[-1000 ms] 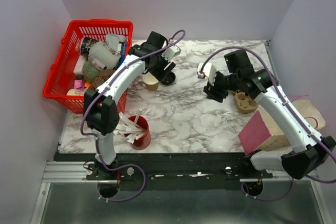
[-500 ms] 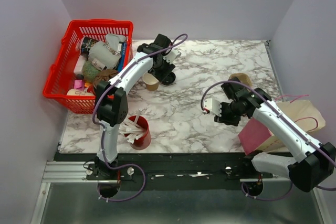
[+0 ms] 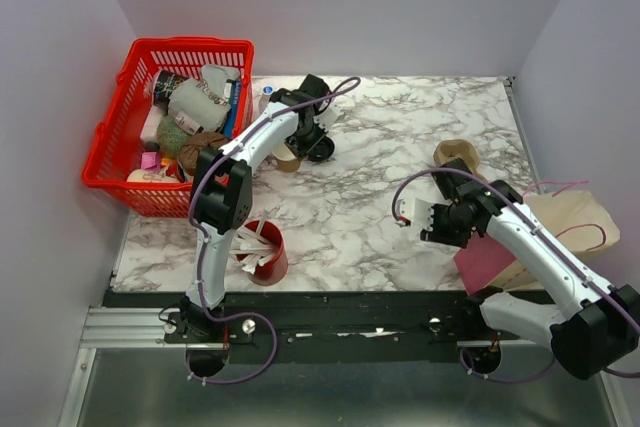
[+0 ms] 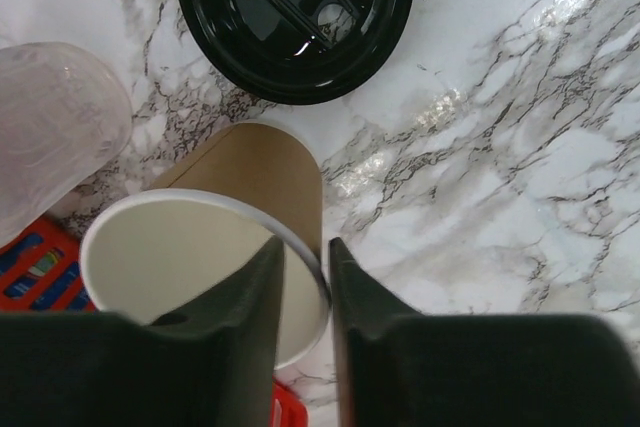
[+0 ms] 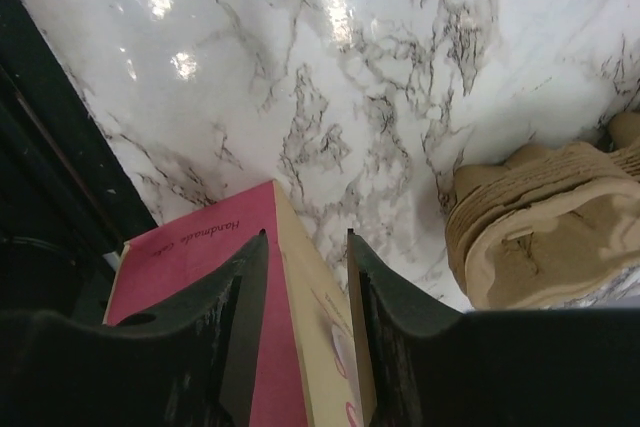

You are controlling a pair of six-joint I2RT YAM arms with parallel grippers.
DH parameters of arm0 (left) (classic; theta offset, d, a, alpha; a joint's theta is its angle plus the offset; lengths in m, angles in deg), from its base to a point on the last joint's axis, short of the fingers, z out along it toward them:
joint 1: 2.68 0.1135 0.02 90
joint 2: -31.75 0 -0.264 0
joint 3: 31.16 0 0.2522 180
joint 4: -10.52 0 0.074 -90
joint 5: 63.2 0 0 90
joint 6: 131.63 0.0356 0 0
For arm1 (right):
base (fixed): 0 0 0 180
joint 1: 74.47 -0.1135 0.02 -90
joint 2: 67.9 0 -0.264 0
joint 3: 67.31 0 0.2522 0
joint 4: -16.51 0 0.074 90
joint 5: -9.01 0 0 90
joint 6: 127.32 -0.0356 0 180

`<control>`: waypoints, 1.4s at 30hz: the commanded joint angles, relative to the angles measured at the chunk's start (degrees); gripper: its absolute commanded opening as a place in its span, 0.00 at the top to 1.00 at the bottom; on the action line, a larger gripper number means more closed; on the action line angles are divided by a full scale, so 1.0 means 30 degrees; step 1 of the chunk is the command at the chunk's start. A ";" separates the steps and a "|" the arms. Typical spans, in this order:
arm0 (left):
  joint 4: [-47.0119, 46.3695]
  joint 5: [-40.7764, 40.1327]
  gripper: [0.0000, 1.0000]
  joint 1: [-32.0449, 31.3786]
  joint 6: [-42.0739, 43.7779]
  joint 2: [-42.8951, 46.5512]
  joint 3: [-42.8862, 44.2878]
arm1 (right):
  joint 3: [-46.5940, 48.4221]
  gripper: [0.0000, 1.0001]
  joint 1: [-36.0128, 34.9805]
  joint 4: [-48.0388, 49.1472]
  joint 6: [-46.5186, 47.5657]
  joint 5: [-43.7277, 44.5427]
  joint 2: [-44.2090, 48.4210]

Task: Pack the takeout coffee

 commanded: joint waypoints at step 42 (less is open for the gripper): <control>-0.0193 0.4237 1.00 -0.7494 0.3940 0.4048 -0.3676 | 1.0663 0.52 0.7818 0.7574 -1.2859 -0.3339 -0.2553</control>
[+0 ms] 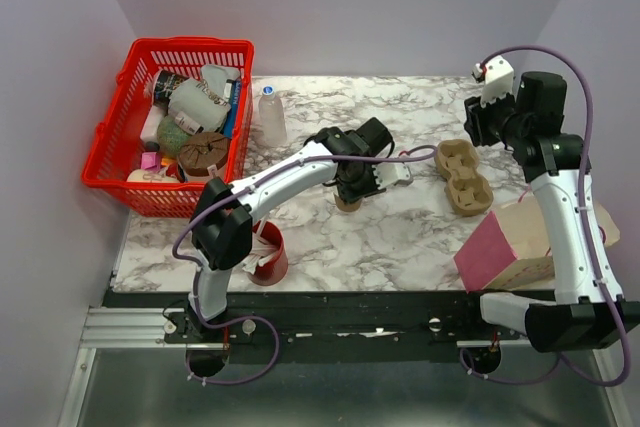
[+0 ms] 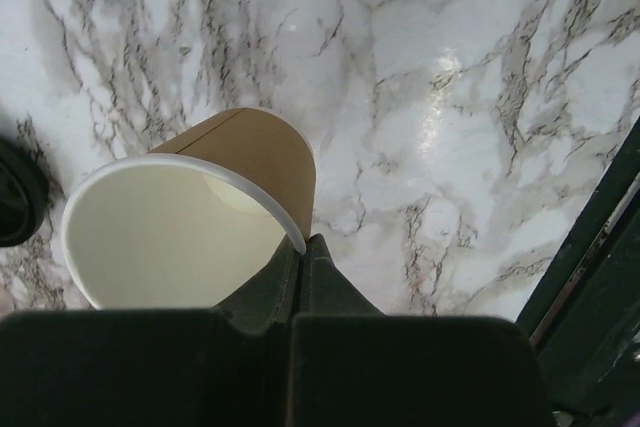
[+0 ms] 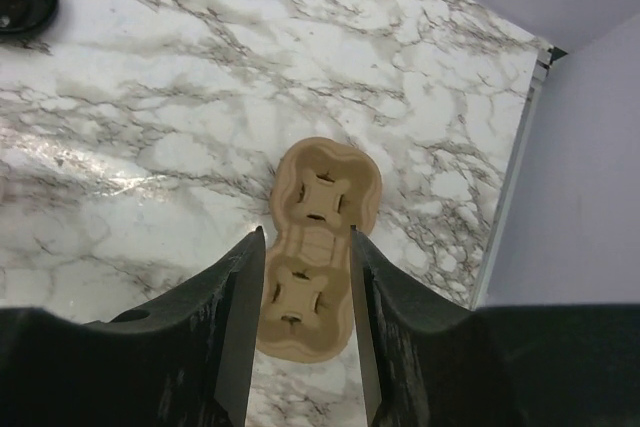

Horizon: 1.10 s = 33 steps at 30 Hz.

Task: Pack the takeout coffee

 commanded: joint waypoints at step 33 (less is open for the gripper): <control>-0.2547 0.3284 0.37 0.0200 0.3558 0.6090 -0.5686 | 0.0631 0.49 0.0029 0.0185 -0.1736 -0.2824 -0.1113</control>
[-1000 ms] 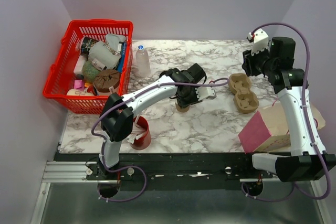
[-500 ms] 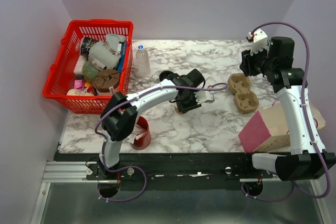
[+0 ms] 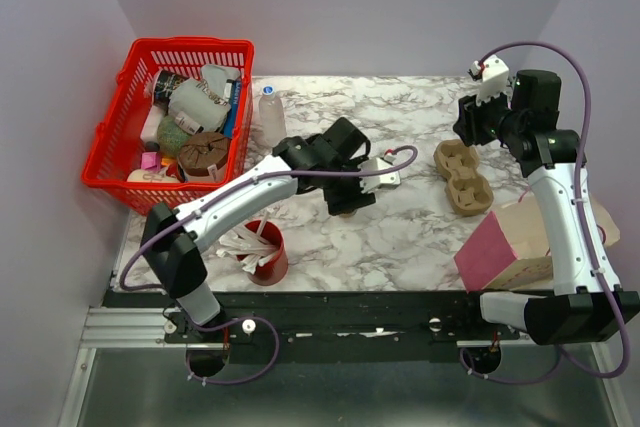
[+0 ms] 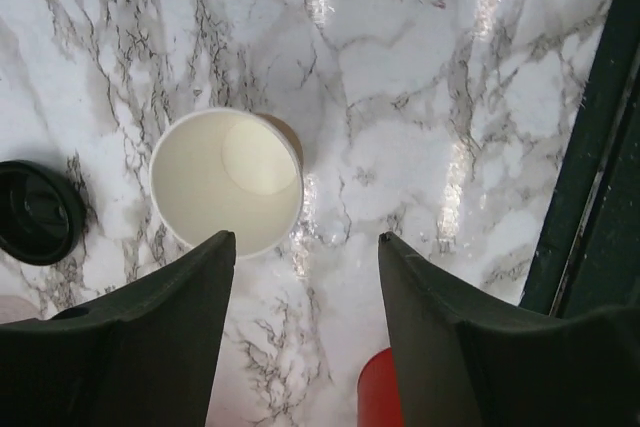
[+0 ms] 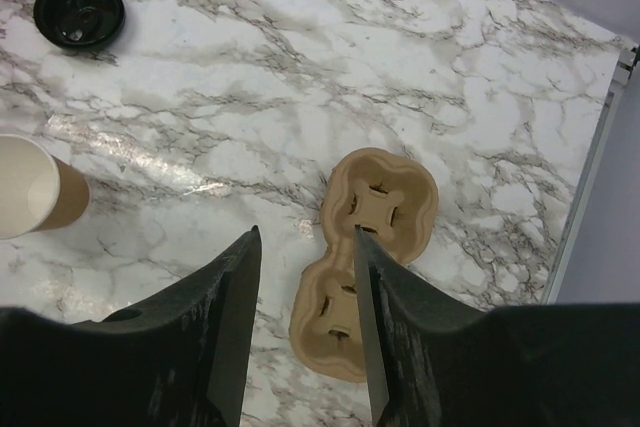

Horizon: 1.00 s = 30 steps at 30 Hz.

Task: Pack the takeout coffee

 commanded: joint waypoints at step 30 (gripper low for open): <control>0.3402 -0.2503 0.51 -0.0327 0.1868 0.0197 -0.7046 | 0.4469 0.49 -0.0613 0.0763 -0.0250 -0.4432 -0.5080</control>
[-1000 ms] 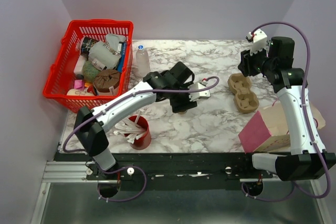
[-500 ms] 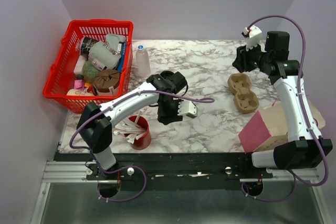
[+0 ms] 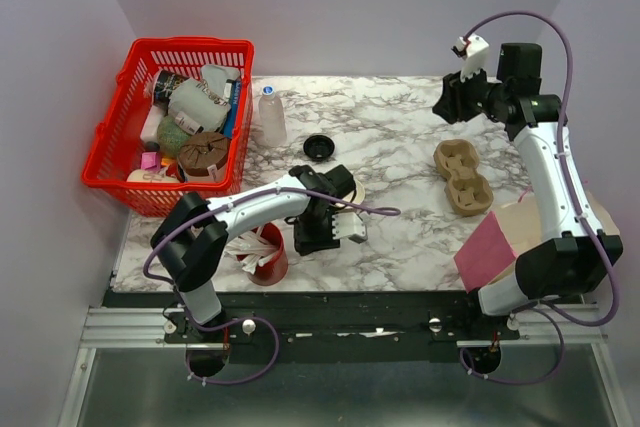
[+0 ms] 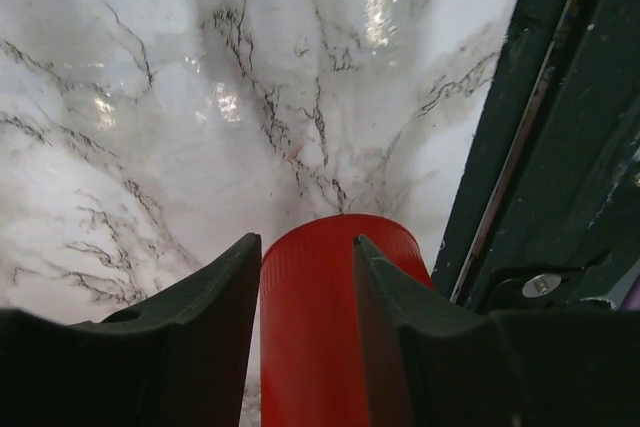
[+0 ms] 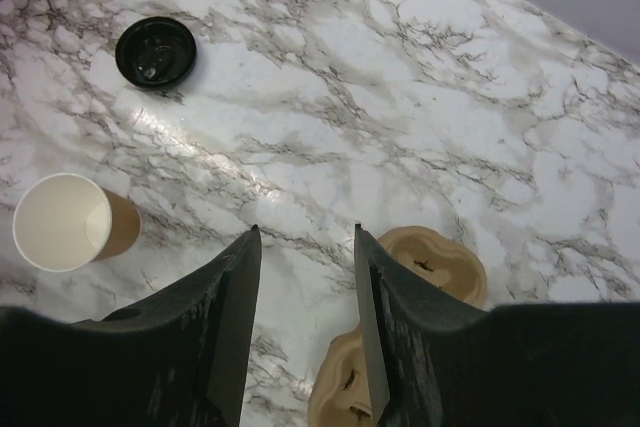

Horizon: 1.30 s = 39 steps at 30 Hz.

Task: Pack the takeout coffee

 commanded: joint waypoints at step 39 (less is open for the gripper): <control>0.1775 -0.1532 0.43 0.4565 -0.1257 0.1911 0.1746 | 0.0481 0.48 -0.0704 0.1703 -0.1086 -0.1037 -0.0066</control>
